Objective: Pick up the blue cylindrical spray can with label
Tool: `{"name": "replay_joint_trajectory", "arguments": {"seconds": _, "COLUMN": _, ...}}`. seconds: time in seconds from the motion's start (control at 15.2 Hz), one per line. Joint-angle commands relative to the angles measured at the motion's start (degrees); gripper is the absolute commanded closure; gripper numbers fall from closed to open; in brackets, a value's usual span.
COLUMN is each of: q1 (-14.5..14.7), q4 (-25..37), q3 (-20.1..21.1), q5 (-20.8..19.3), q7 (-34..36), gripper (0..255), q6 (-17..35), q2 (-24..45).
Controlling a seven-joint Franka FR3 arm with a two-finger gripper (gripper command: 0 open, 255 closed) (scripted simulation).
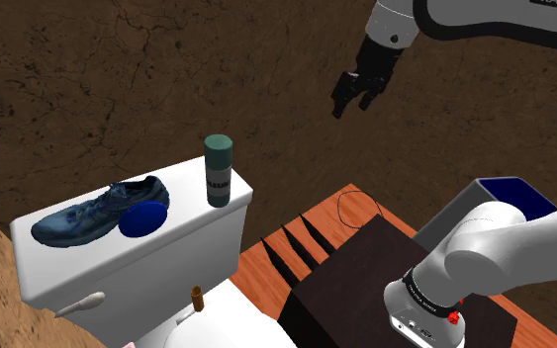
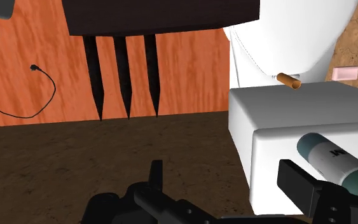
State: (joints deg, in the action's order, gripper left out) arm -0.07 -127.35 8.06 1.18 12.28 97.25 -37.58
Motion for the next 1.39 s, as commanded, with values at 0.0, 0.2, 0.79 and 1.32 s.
{"name": "replay_joint_trajectory", "arguments": {"seconds": 0.0, "q1": 0.3, "q4": 1.1, "q3": 2.4, "q5": 1.1, "q7": 3.4, "gripper": 0, "q6": 1.0, "q2": 2.7}}
{"name": "replay_joint_trajectory", "arguments": {"seconds": 0.2, "q1": 0.6, "q4": 3.6, "q3": 5.8, "q5": 2.2, "q7": 8.1, "gripper": 0, "q6": 2.4, "q2": 7.3}}
{"name": "replay_joint_trajectory", "arguments": {"seconds": 0.79, "q1": 1.1, "q4": 14.9, "q3": 15.0, "q5": 1.6, "q7": 22.6, "gripper": 0, "q6": 5.3, "q2": 24.0}}
{"name": "replay_joint_trajectory", "arguments": {"seconds": 1.32, "q1": 4.0, "q4": 30.6, "q3": 20.8, "q5": -4.6, "q7": 36.3, "gripper": 0, "q6": 4.8, "q2": 42.8}}
